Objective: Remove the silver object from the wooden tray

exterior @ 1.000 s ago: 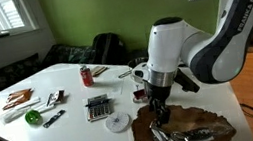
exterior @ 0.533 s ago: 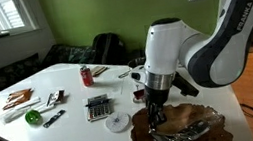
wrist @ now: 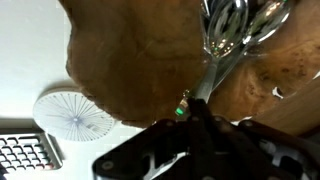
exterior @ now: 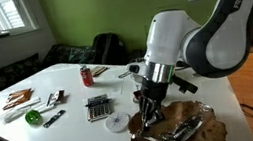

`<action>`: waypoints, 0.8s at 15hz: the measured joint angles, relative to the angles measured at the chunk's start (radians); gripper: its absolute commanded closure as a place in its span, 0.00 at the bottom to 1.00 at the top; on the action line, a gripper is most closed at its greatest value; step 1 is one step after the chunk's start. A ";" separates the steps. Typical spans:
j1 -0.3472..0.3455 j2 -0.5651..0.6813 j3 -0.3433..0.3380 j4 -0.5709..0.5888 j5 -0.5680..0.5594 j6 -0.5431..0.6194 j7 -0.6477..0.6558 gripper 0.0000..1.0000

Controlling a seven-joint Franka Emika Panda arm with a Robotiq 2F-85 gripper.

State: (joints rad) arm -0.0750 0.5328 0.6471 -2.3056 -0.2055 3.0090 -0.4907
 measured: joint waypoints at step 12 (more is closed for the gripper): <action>-0.724 -0.057 0.602 -0.186 0.008 0.006 -0.080 0.99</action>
State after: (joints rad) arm -0.7990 0.4756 1.2492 -2.4920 -0.1971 3.0154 -0.5703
